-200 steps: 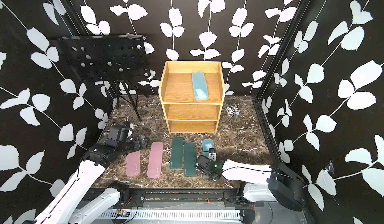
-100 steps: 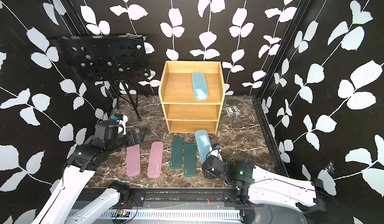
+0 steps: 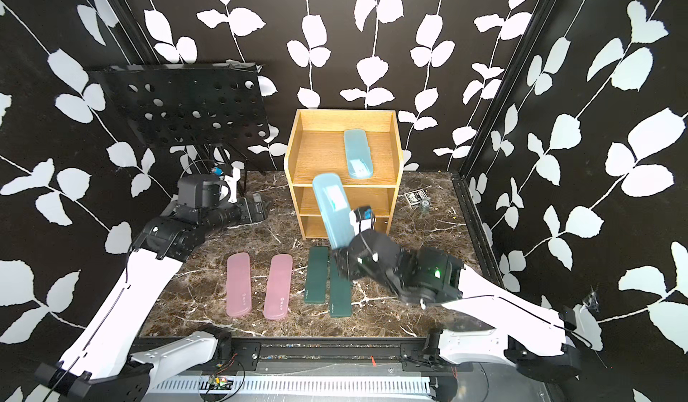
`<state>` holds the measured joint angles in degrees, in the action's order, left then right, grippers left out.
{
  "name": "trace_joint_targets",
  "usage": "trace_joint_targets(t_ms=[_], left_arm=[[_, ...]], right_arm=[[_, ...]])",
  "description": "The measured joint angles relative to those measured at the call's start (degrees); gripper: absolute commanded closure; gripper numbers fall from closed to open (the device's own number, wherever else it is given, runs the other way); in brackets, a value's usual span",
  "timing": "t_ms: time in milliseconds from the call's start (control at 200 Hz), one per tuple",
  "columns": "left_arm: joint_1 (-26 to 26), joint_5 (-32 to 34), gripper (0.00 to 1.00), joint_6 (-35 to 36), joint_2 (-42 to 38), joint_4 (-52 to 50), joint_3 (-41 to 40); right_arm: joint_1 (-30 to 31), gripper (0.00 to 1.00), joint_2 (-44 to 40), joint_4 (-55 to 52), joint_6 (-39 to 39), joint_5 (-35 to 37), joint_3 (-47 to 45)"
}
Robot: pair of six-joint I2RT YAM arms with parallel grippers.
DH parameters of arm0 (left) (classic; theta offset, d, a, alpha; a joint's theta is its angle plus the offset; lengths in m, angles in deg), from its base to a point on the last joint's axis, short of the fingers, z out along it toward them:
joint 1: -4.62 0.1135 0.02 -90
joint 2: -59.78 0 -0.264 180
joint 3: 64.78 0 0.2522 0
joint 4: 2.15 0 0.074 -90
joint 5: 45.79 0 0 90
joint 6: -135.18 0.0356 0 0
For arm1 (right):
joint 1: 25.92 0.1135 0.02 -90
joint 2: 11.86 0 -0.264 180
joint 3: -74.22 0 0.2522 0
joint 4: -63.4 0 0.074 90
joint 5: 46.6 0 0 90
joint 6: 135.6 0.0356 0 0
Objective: Place the pencil cases on the shelf according to color
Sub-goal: Place the pencil case on the shelf.
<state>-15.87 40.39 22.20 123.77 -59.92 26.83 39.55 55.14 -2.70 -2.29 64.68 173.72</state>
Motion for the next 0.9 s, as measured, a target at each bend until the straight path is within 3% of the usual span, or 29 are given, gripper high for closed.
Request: trace_joint_targets(t_ms=[215, 380, 485, 900], left_arm=[[0.0, 1.3, 0.01, 3.2, 2.3, 3.1, -0.9], [0.0, 2.0, 0.01, 6.3, 3.4, 5.8, -1.8], [0.0, 2.0, 0.01, 7.2, 2.2, 10.1, -6.5], [0.0, -0.7, 0.01, 9.0, 1.4, 19.3, -17.4]], right_arm=[[-9.4, 0.49, 12.7, -2.2, -3.5, -0.2, 17.7], [-13.2, 0.49, 23.8, -2.9, -5.2, -1.3, 29.1], [-14.6, 0.49, 30.9, -3.4, -6.0, -1.2, 35.6], [-19.1, 0.42, 41.2, -4.3, -6.8, -1.8, 43.7]])
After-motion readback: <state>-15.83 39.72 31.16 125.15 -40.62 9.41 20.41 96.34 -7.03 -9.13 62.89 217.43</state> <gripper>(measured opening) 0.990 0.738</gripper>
